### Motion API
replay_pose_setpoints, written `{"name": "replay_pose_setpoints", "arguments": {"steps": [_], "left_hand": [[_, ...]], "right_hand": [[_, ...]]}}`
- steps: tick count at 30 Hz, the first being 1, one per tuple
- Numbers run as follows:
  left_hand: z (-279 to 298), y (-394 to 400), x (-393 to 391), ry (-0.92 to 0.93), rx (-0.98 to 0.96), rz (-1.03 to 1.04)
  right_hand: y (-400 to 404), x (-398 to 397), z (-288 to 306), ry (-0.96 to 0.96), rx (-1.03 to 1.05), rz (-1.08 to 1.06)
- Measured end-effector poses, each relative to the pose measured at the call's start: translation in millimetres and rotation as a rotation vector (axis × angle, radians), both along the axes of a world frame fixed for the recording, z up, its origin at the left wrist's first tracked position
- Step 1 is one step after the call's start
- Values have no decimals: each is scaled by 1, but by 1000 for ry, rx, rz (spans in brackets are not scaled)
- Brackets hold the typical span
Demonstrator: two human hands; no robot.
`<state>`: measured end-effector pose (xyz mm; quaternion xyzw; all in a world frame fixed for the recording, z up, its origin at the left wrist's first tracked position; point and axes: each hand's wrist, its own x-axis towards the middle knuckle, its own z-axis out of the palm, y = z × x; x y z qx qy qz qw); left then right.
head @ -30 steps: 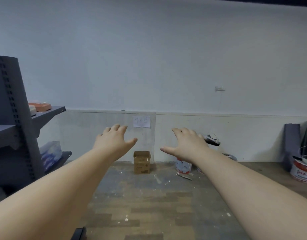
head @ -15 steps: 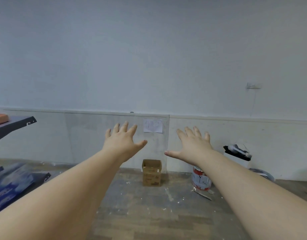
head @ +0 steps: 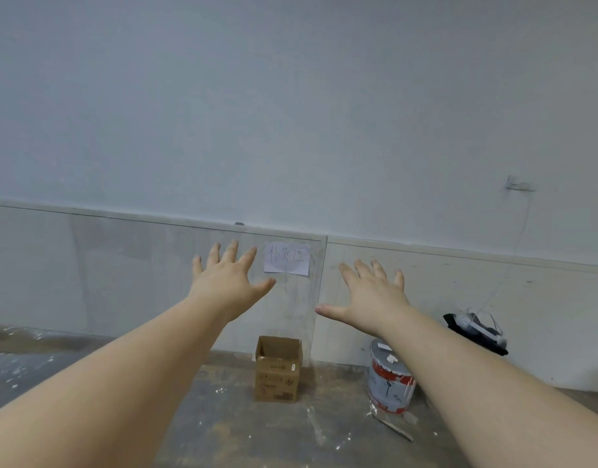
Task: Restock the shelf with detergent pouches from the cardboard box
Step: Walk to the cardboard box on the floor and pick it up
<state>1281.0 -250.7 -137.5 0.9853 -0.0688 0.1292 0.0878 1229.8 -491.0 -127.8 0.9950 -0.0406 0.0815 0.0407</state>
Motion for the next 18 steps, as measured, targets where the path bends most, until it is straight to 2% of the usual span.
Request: {"name": "replay_pose_setpoints", "arguments": {"steps": [8, 18], "left_hand": [[-4, -12, 165, 54, 31, -14], [-42, -88, 343, 102, 29, 23]], "right_hand": [[-13, 158, 0, 27, 26, -33], [-94, 349, -46, 41, 99, -4]]}}
